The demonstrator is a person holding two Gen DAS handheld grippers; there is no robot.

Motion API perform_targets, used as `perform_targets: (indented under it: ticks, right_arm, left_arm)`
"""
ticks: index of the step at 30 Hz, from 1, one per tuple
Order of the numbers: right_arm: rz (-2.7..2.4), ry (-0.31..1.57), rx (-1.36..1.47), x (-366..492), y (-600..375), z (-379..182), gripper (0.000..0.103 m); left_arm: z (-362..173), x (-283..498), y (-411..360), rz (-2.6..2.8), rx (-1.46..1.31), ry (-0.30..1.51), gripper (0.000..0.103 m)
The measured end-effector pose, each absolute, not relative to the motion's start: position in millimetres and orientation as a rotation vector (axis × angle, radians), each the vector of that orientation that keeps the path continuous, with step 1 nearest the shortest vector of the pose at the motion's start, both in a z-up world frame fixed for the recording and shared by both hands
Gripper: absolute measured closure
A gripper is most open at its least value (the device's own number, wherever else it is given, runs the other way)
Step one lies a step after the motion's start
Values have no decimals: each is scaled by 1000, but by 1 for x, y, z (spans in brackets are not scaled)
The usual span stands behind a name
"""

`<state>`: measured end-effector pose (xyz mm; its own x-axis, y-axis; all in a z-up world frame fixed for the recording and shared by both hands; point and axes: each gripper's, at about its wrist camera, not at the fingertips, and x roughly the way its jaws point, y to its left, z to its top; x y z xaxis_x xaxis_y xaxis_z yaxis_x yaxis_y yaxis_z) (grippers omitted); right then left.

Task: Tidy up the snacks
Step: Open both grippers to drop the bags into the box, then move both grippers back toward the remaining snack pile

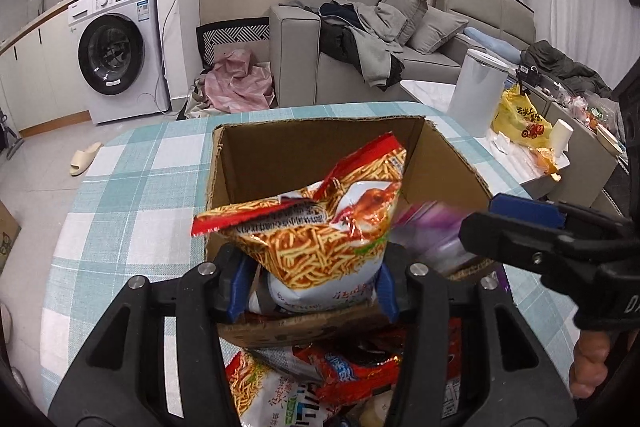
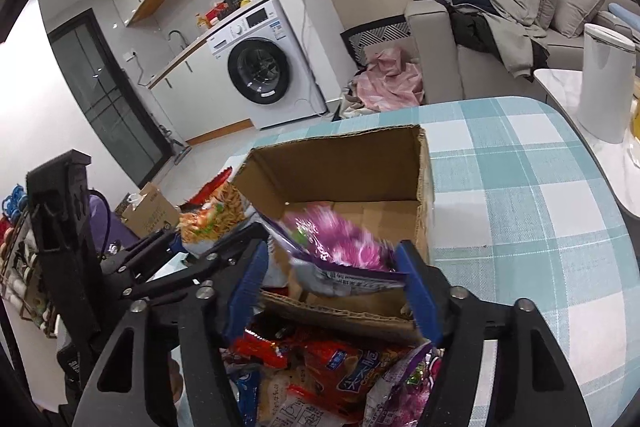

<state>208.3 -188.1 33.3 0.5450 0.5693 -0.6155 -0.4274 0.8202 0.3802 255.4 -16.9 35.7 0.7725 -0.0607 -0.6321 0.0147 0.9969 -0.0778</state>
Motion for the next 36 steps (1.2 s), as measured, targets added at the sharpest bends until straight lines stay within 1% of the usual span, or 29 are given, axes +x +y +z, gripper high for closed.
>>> perform_targets:
  ticks: [1, 2, 3, 4, 5, 6, 7, 10, 11, 22, 36]
  right_arm:
    - [587, 789, 187, 206, -189, 35, 30]
    - [587, 789, 187, 206, -189, 35, 29]
    - [581, 769, 174, 201, -190, 38, 25]
    - [578, 755, 166, 198, -190, 40, 22]
    - [579, 739, 154, 194, -191, 43, 15]
    - [583, 735, 149, 191, -191, 44, 9]
    - [590, 733, 147, 189, -192, 45, 7]
    - [608, 715, 141, 179, -194, 49, 2]
    - [608, 706, 132, 176, -194, 50, 0]
    - [609, 714, 103, 156, -197, 45, 0]
    - [600, 735, 77, 139, -200, 36, 0]
  left_arm:
    - [36, 253, -16, -47, -74, 691, 45]
    - [36, 250, -16, -49, -77, 690, 36]
    - [38, 246, -15, -50, -78, 680, 31]
    - [39, 241, -13, -45, -77, 663, 21]
    - [42, 234, -11, -38, -78, 638, 18]
    - [44, 228, -10, -36, -78, 623, 18]
    - [47, 221, -8, -36, -79, 616, 16]
    - [53, 205, -5, -23, -76, 598, 1]
    - [55, 199, -4, -18, -74, 579, 1]
    - [71, 148, -3, -17, -48, 556, 1]
    - [70, 116, -2, 0, -30, 572, 1]
